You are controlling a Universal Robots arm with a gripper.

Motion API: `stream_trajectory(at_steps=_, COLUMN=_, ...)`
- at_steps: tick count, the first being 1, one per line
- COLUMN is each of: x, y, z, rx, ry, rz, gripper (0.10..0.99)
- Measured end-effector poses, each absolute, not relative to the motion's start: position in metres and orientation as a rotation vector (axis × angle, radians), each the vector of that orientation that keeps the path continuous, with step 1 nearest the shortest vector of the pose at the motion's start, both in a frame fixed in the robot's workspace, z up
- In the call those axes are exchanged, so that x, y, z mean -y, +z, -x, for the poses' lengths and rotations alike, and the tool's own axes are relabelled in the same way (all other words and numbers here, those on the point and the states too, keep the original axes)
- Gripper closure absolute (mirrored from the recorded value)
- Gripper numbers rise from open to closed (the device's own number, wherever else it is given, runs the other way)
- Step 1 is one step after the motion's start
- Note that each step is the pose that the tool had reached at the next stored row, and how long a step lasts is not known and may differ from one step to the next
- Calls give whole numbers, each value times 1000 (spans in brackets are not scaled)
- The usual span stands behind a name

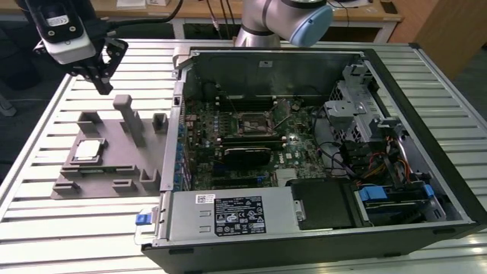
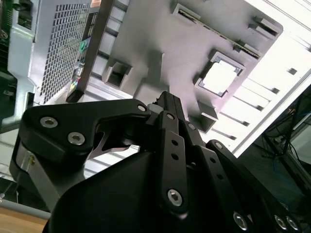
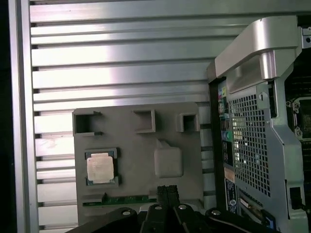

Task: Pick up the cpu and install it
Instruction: 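Reach for the cpu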

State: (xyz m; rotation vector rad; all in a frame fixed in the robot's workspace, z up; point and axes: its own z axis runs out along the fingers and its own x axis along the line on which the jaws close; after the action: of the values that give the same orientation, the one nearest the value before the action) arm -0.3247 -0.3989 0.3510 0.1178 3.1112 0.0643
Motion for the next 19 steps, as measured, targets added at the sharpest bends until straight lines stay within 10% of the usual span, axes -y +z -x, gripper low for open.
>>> stream_trajectory(at_steps=19, x=399, y=318, z=367, rx=-3111, ry=55, rz=-118, gripper=980)
